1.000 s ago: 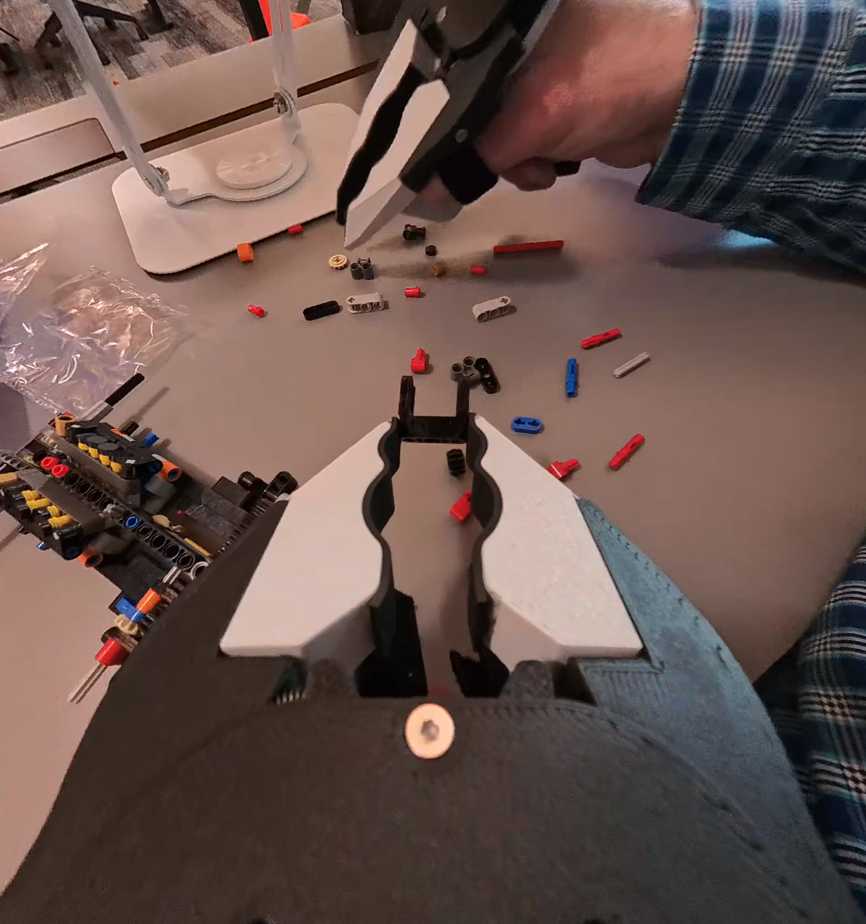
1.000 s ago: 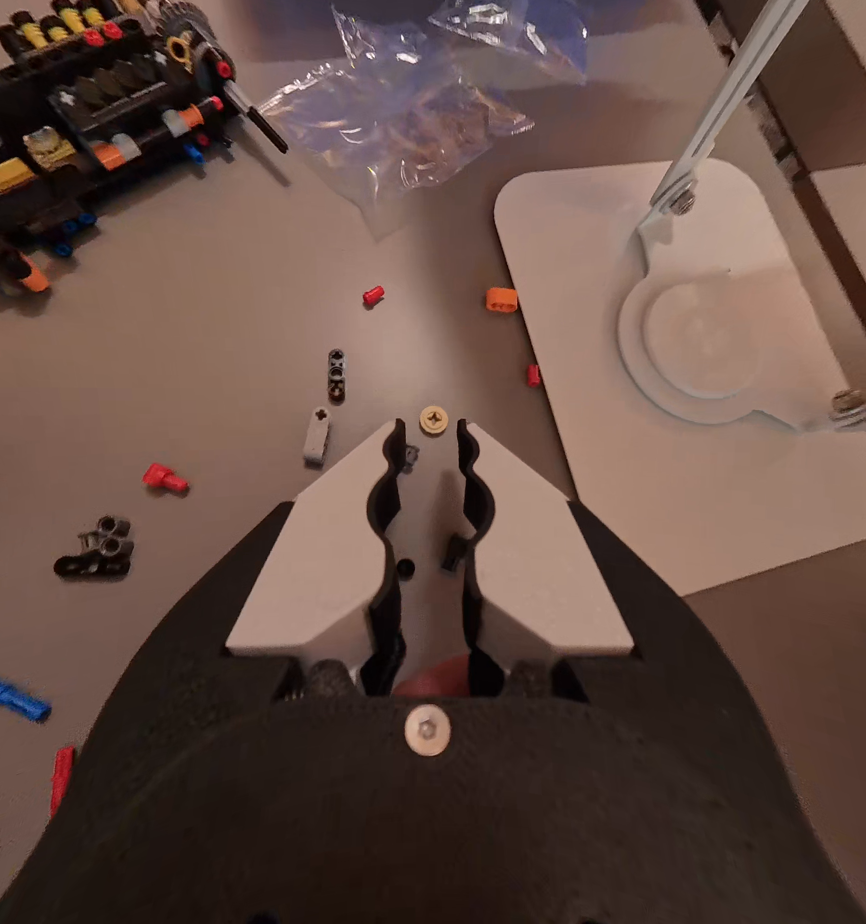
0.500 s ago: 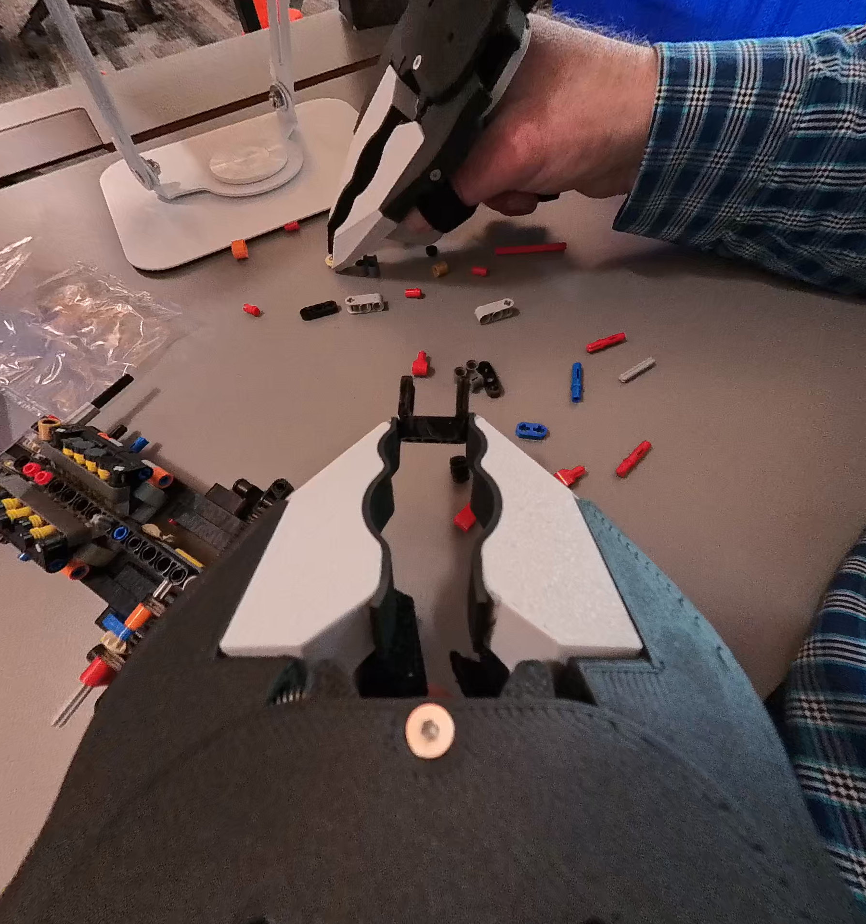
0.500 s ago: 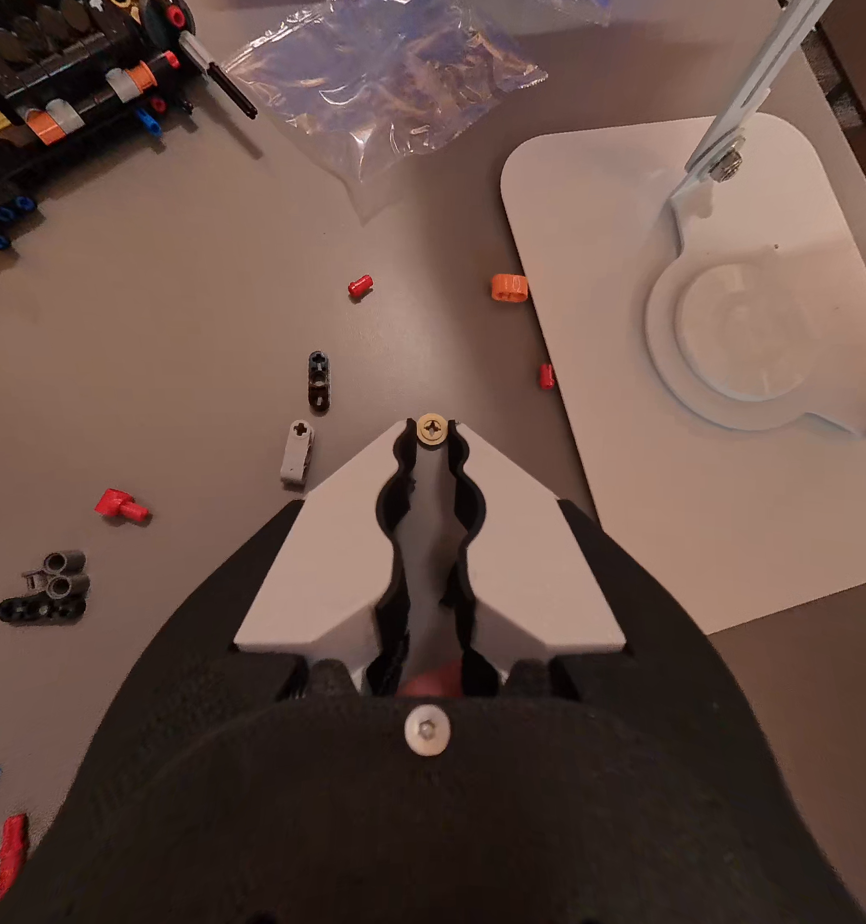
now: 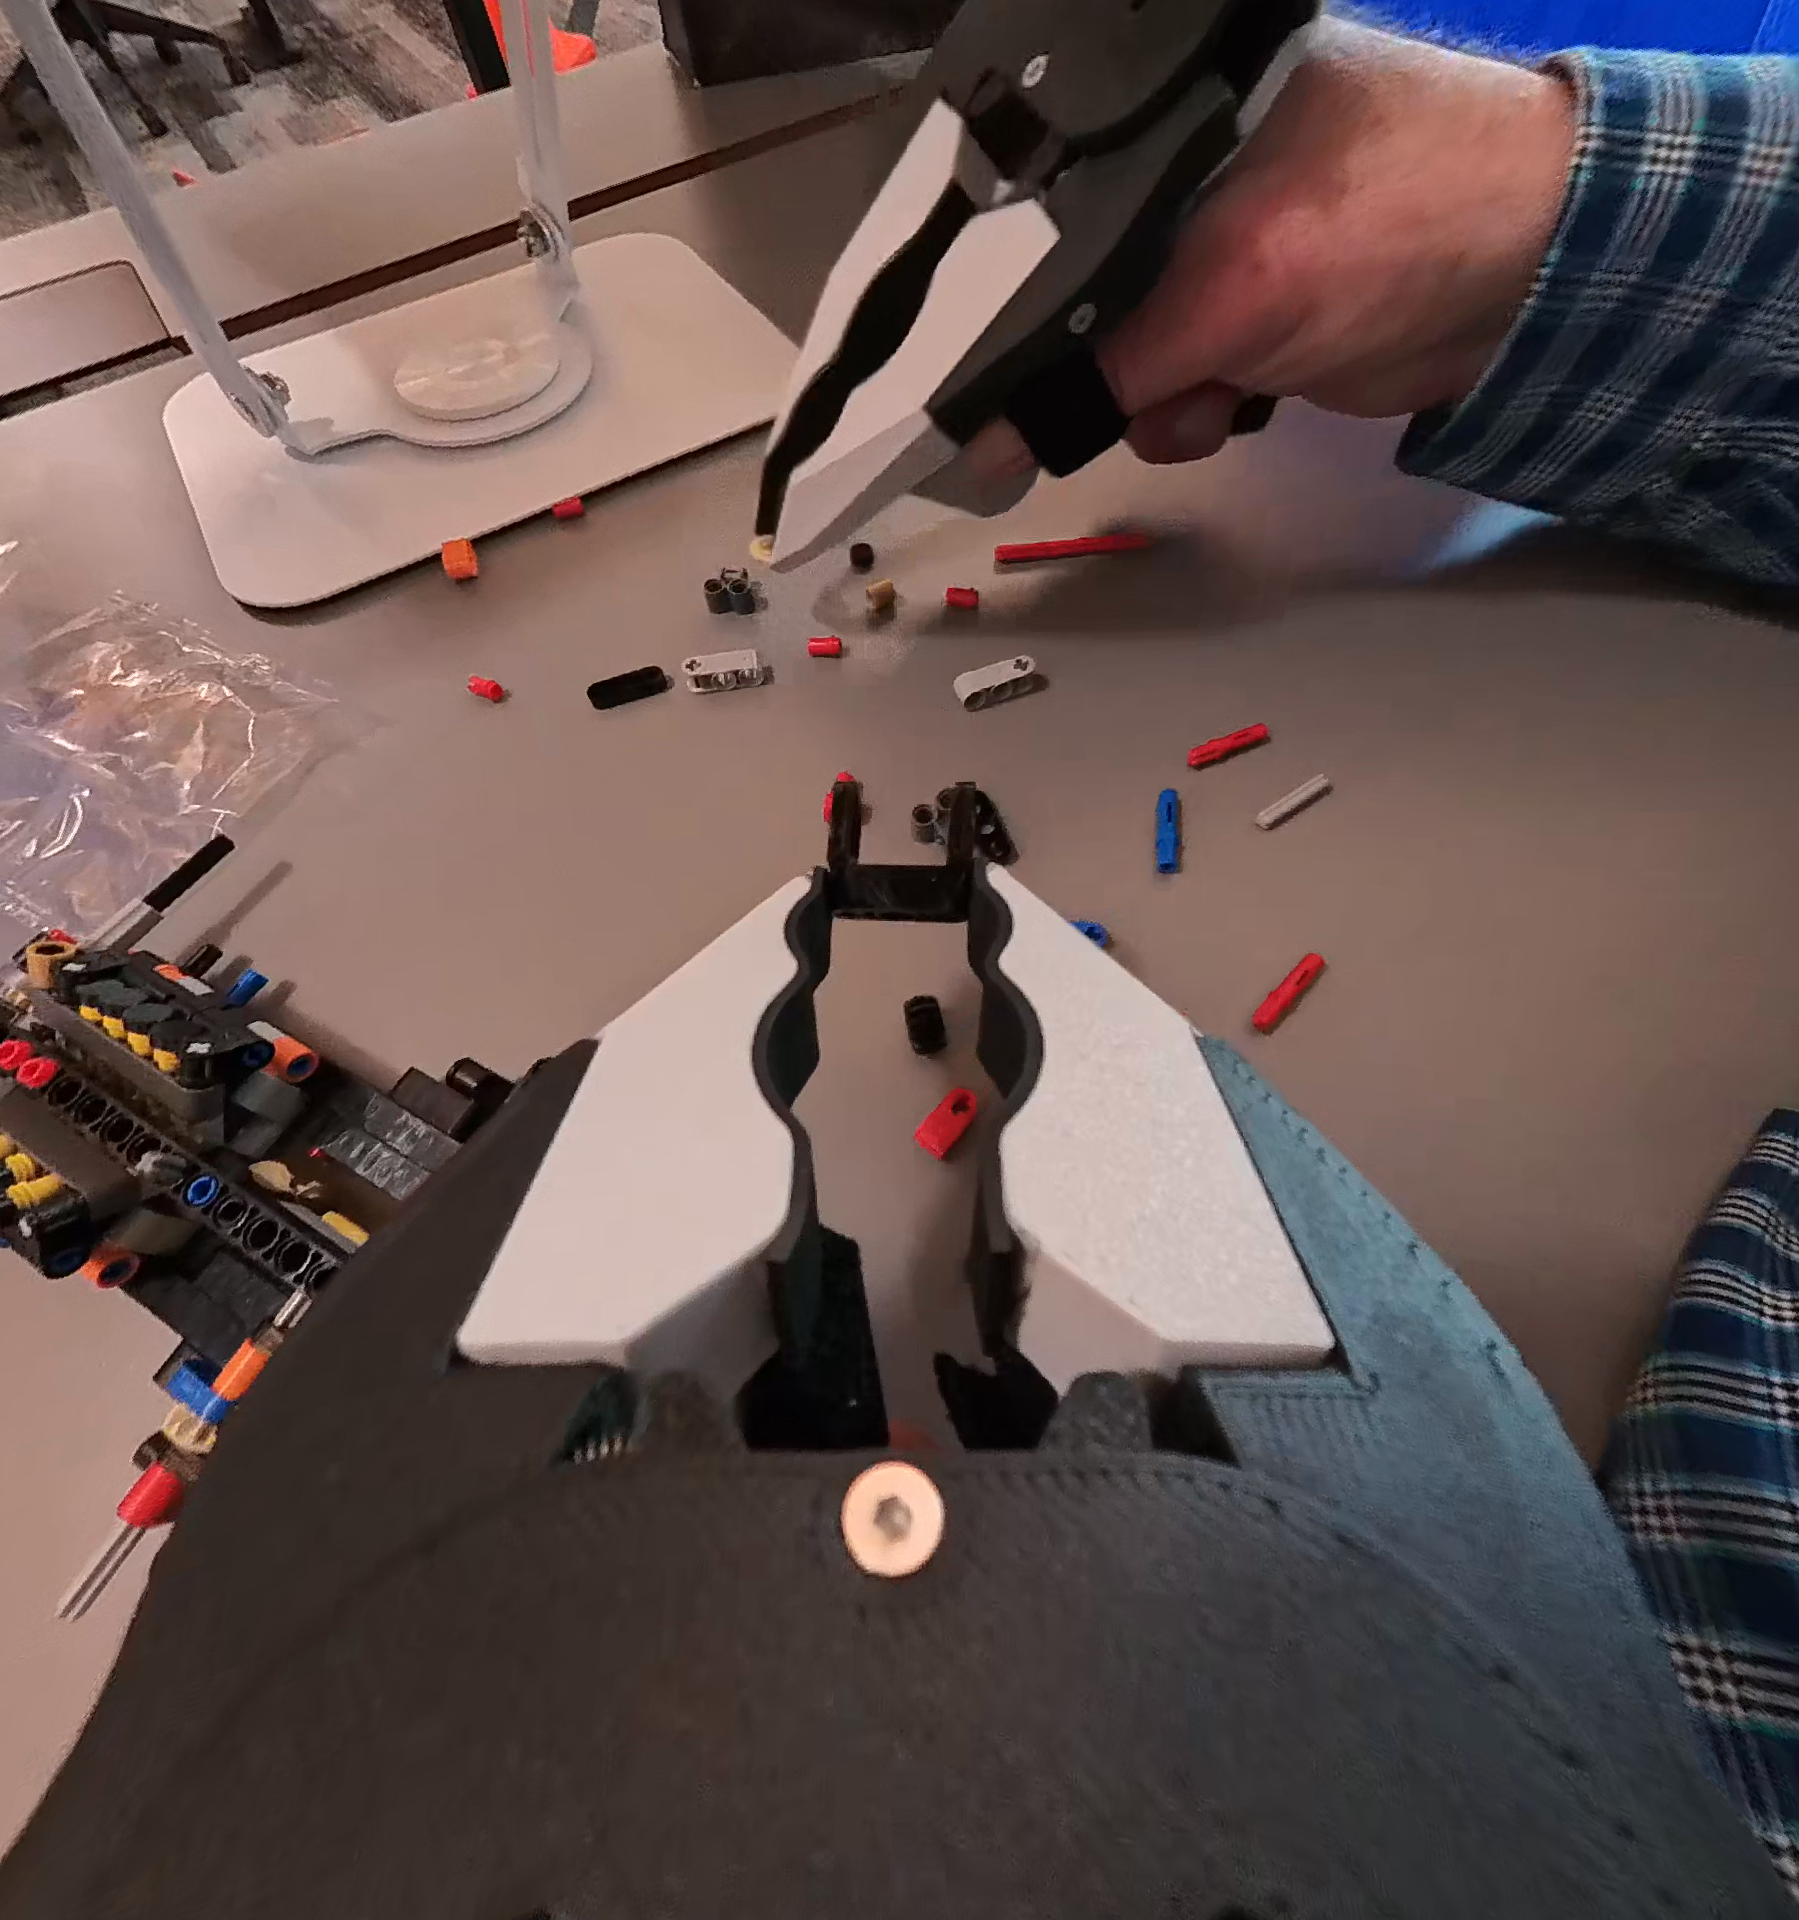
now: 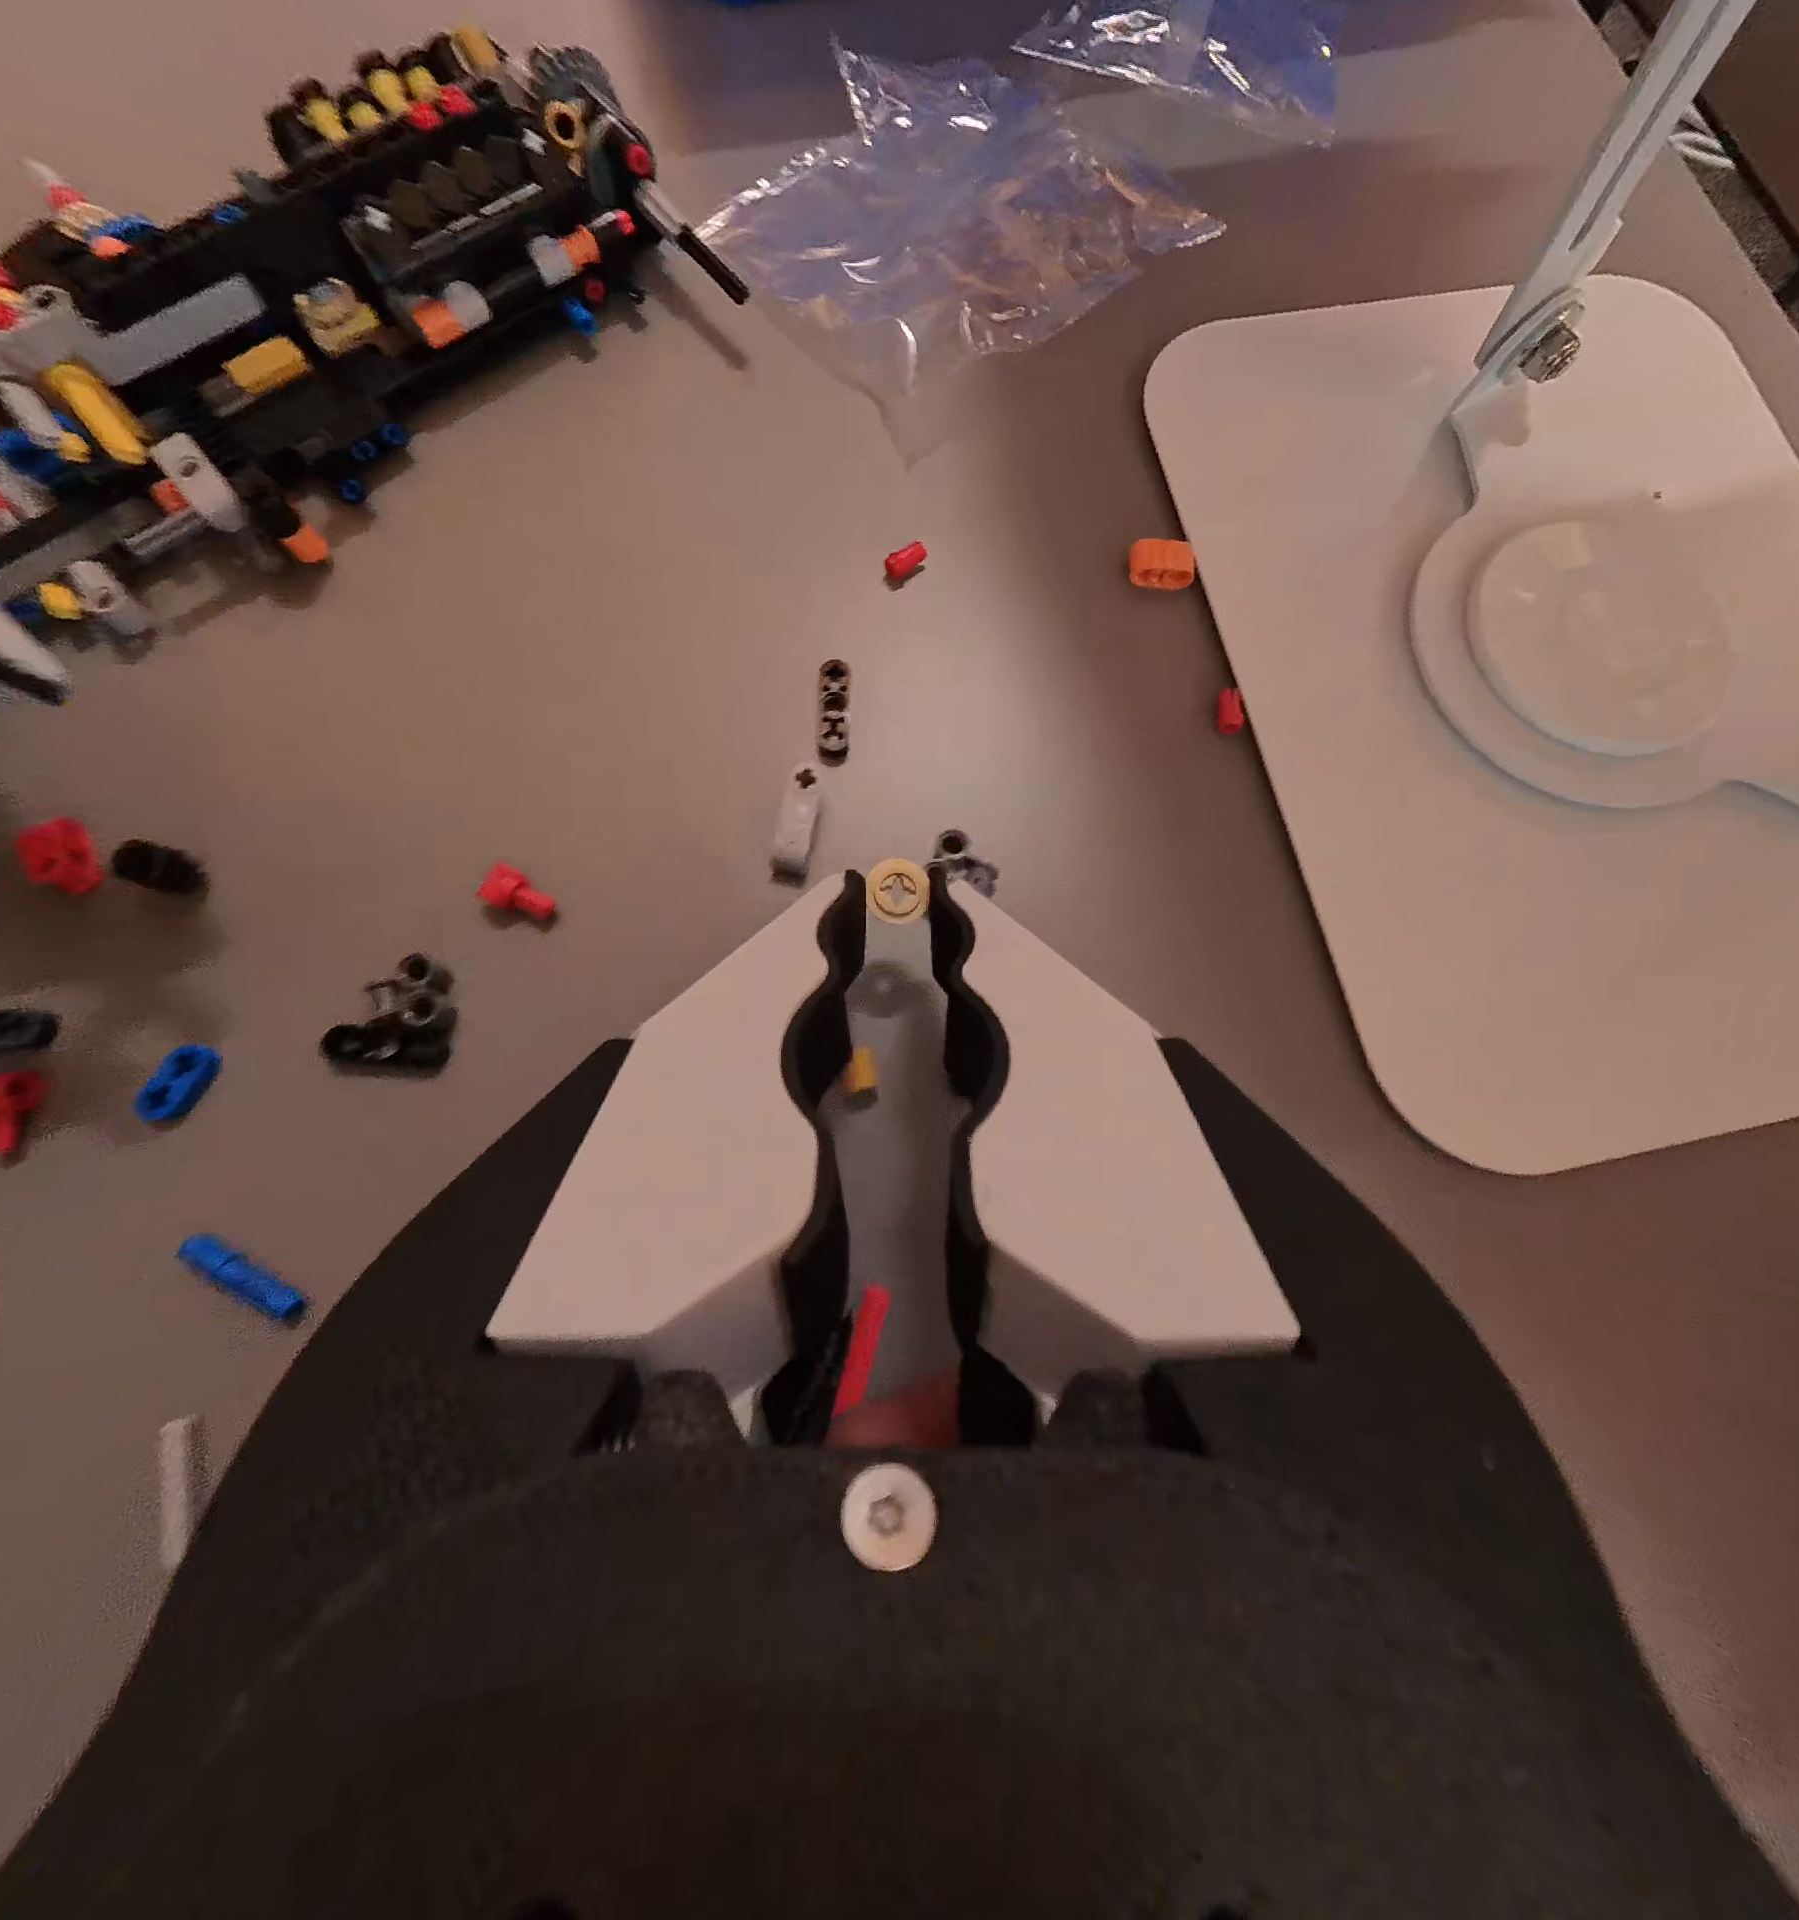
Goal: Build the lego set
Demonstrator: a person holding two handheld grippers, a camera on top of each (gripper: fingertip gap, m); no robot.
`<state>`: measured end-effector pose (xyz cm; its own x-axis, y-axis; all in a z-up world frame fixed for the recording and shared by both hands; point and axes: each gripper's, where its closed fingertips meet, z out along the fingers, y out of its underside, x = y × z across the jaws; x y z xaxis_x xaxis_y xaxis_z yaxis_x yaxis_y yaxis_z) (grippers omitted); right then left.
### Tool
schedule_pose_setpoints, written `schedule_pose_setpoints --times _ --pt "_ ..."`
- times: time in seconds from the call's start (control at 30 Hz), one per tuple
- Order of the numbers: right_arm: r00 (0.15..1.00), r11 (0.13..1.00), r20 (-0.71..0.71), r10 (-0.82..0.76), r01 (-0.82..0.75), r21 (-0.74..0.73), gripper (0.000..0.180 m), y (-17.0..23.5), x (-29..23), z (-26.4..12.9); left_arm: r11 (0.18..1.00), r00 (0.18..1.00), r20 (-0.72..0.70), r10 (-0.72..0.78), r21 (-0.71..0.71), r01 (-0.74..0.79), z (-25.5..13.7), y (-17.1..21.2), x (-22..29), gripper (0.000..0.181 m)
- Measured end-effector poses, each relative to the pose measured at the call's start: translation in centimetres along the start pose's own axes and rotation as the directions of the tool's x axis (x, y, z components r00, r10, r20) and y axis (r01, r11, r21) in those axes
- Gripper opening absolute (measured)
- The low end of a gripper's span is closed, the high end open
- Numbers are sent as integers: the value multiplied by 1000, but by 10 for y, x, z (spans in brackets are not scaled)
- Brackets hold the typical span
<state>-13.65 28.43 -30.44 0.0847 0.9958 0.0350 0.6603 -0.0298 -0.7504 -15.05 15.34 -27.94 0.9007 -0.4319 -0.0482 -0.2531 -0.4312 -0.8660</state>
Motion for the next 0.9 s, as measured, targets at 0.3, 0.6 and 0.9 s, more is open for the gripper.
schedule_pose_setpoints --times 0.3,0.6,0.9 --pt "999 992 46 28 -33 121 9 -1 -25 -43 1000 999 -39 -8 11 8 8 -6 8 24" --pt "989 975 132 69 -95 203 9 -7 -46 -66 999 998 -32 45 4 -45 15 -8 14 24" --pt "971 960 216 104 -155 233 9 -9 -55 -72 999 998 -29 49 5 -49 17 -8 17 24"
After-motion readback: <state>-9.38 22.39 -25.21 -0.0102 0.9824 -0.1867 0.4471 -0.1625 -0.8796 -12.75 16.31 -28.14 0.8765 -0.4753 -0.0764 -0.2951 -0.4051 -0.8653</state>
